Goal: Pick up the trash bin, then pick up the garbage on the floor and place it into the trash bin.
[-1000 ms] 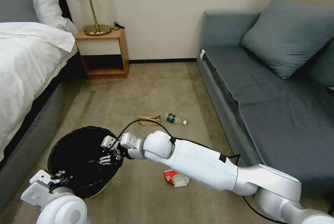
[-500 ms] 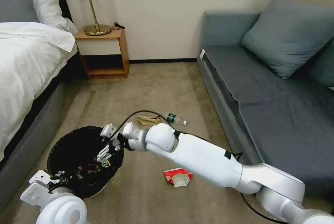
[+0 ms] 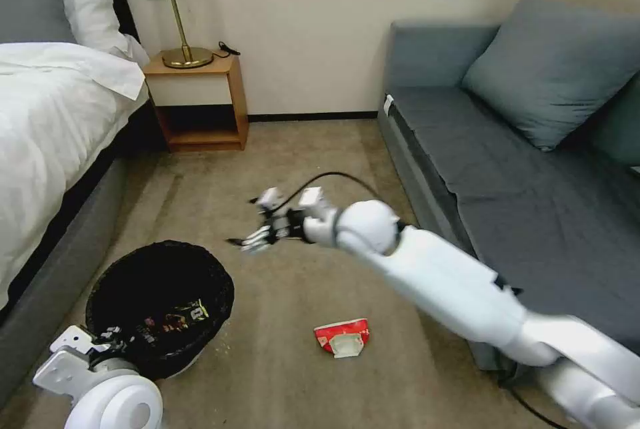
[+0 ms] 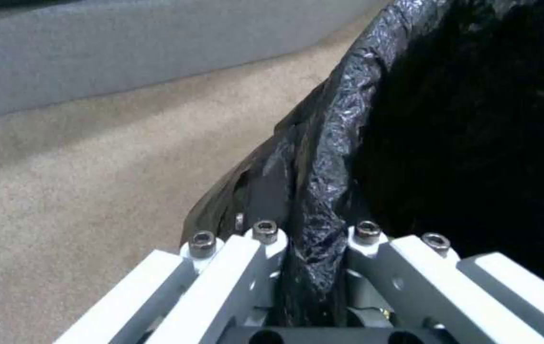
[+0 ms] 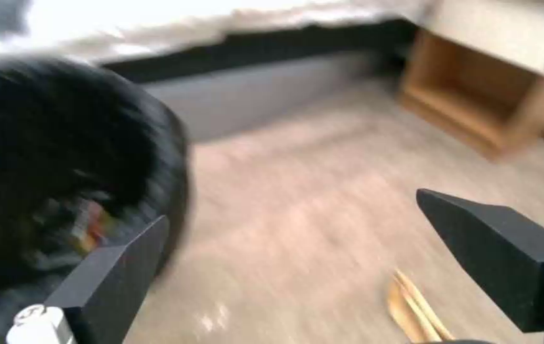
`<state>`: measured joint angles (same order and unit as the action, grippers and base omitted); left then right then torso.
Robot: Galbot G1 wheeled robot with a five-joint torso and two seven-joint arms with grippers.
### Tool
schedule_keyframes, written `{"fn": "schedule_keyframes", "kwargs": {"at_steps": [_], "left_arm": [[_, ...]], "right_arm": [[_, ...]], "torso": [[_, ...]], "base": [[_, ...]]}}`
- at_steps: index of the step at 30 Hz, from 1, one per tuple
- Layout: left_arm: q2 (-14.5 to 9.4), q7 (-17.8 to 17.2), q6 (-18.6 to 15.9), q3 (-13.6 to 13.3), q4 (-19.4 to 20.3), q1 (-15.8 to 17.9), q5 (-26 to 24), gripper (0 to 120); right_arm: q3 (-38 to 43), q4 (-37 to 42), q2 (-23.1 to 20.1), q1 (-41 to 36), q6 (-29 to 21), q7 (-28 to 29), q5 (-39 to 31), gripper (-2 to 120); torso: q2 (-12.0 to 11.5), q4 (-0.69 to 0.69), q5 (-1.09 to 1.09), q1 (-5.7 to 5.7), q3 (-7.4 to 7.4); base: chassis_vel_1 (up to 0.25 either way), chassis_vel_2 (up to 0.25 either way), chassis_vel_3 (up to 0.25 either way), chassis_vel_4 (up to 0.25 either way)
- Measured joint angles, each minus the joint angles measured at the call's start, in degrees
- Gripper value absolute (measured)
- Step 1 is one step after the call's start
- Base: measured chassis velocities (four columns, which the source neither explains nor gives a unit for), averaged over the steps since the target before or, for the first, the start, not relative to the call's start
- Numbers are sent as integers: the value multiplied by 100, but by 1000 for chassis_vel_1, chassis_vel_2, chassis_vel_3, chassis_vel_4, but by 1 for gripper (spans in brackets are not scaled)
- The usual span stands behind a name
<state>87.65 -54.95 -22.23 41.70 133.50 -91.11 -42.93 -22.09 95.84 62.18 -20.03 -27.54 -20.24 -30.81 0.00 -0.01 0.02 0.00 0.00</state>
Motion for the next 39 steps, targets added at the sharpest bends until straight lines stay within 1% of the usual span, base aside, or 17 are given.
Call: {"fn": "schedule_keyframes", "kwargs": {"at_steps": [3, 5, 7, 8, 9, 11, 13, 14, 18, 20, 22, 24, 28, 34, 39], "left_arm": [[41, 0, 0, -57, -14, 13, 25, 0], [50, 0, 0, -80, -18, 16, 36, 0], [63, 0, 0, -116, -34, 42, 48, 0], [58, 0, 0, -115, -35, 54, 48, 0], [58, 0, 0, -115, -35, 54, 48, 0], [31, 0, 0, -94, -32, 61, 36, 0], [0, 0, 0, -71, -29, 61, 19, 0], [0, 0, 0, -71, -29, 61, 19, 0], [-51, 0, -2, -30, -27, 58, -15, 0], [-62, 0, -3, -20, -27, 58, -19, 0], [-96, 0, -8, 9, -22, 59, -47, 0], [-113, 0, -20, 20, -22, 68, -89, 0], [-116, 0, -25, 5, -65, 89, -100, 0], [-75, 0, -30, -67, -97, 96, -75, 0], [-38, 0, -26, -105, -125, 87, -30, 0]], "right_arm": [[265, 8, -332, -200, -153, 76, -180, 100], [341, -10, -407, -270, -161, 87, -201, 100], [526, -161, -617, -537, -172, 103, -206, 100], [582, -270, -656, -629, -172, 109, -186, 100], [582, -270, -656, -629, -172, 109, -186, 100], [648, -518, -680, -790, -152, 111, -96, 100], [669, -840, -656, -994, -25, 89, 117, 100], [669, -840, -656, -994, -25, 89, 117, 100], [718, -1438, -434, -1456, 252, -111, 747, 100], [719, -1521, -411, -1522, 288, -145, 843, 100], [698, -1741, -393, -1691, 467, -304, 1210, 100], [582, -1883, -468, -1810, 634, -412, 1516, 100], [517, -1971, -571, -1954, 799, -529, 1757, 100], [428, -1939, -765, -2105, 949, -793, 1919, 100], [277, -1922, -815, -2202, 1016, -885, 1997, 100]], "torso": [[0, 0, 0, 0, 0], [0, 1, 0, 0, 0], [0, 0, 0, 0, 0], [0, 0, -1, 0, 0], [0, 0, -1, 0, 0], [0, 1, -1, 0, 0], [0, 2, -1, 0, 0], [0, 2, -1, 0, 0], [0, 2, 0, 0, 0], [0, 2, 0, 0, 0], [0, 3, -1, 0, 0], [0, 2, 0, 0, 0], [0, 1, -1, 0, 0], [0, 1, -2, 0, 0], [0, 1, -2, 0, 0]], "base": [[0, 0, 0, 0], [0, 0, 0, 0], [0, 0, 0, 0], [0, 0, 0, 0], [0, 0, 0, 0], [0, 0, 0, 0], [0, 0, 0, 0], [0, 0, 0, 0], [0, 0, 0, 0], [0, 0, 0, 0], [0, 0, 0, 0], [0, 0, 0, 0], [0, 0, 0, 0], [0, 0, 0, 0], [0, 0, 0, 0]]}}
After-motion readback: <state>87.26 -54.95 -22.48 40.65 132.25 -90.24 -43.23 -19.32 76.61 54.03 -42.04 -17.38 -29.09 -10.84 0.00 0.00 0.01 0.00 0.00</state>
